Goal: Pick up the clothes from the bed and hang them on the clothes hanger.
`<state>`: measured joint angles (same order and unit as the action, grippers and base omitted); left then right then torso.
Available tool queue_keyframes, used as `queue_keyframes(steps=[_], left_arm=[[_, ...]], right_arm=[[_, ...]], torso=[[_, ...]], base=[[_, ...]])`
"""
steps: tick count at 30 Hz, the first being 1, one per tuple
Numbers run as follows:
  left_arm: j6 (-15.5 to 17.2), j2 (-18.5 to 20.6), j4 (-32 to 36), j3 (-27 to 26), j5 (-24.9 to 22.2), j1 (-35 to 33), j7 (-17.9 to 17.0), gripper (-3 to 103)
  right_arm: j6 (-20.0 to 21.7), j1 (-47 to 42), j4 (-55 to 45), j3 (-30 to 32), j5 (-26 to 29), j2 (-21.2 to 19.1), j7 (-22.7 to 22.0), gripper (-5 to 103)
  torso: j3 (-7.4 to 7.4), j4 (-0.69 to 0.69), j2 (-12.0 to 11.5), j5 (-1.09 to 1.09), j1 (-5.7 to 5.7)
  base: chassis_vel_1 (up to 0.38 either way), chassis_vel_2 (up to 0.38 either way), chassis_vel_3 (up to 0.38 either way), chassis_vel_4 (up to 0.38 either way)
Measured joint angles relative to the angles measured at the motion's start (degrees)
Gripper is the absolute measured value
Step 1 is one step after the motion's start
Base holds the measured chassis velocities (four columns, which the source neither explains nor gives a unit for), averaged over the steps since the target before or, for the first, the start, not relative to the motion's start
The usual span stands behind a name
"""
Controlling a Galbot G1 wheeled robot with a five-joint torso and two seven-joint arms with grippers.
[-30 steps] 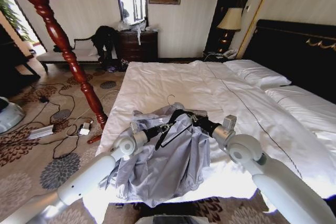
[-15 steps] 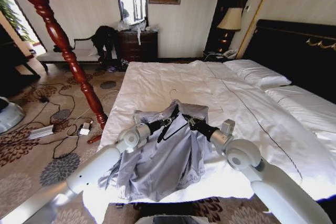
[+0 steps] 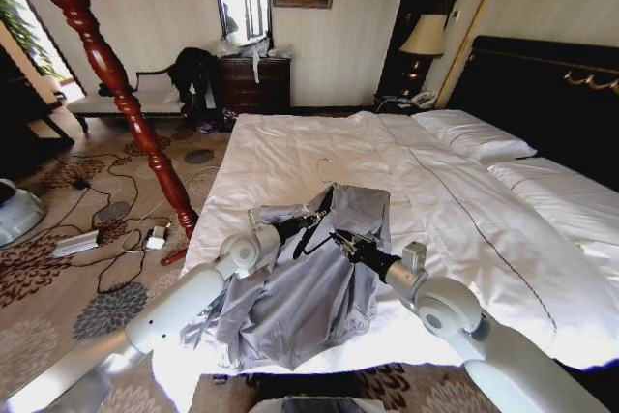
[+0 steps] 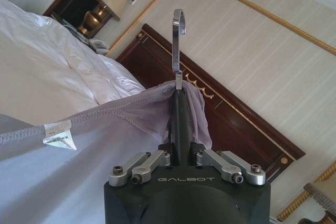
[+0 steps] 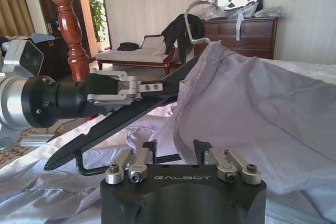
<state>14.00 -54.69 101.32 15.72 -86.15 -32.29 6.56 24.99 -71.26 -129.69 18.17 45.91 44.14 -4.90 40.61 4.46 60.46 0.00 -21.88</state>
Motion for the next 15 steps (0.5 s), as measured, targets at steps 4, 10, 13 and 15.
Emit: queue_keyframes(steps=[4, 10, 13, 15], left_arm=[[-0.14, 0.75, 0.14, -0.67, 0.10, -0.47, -0.17, 15], [-0.26, 2.30, 2.22, -1.38, 0.22, -1.34, -0.30, 15], [-0.26, 3.29, 3.41, -1.31, 0.57, -1.60, -0.22, 15], [-0.25, 3.81, 4.04, -1.25, 0.72, -1.78, -0.17, 15]], right_arm=[[-0.50, -1.48, -1.29, 1.83, 0.22, -0.45, -0.35, 50], [-1.83, -3.10, -1.99, 6.46, 0.06, -1.32, -1.24, 78], [-3.21, -1.74, -0.36, 7.45, -3.03, -3.11, -1.70, 83], [-4.31, -0.66, 0.86, 7.70, -6.41, -4.59, -1.61, 88]], torso=[[0.00, 0.00, 0.00, 0.00, 0.00], [0.00, 0.01, 0.00, 0.00, 0.00], [0.00, 0.00, 0.00, 0.01, 0.00], [0.00, 0.00, 0.00, 0.00, 0.00]], base=[[0.000, 0.000, 0.000, 0.000], [0.000, 0.000, 0.000, 0.000], [0.000, 0.000, 0.000, 0.000], [0.000, 0.000, 0.000, 0.000]])
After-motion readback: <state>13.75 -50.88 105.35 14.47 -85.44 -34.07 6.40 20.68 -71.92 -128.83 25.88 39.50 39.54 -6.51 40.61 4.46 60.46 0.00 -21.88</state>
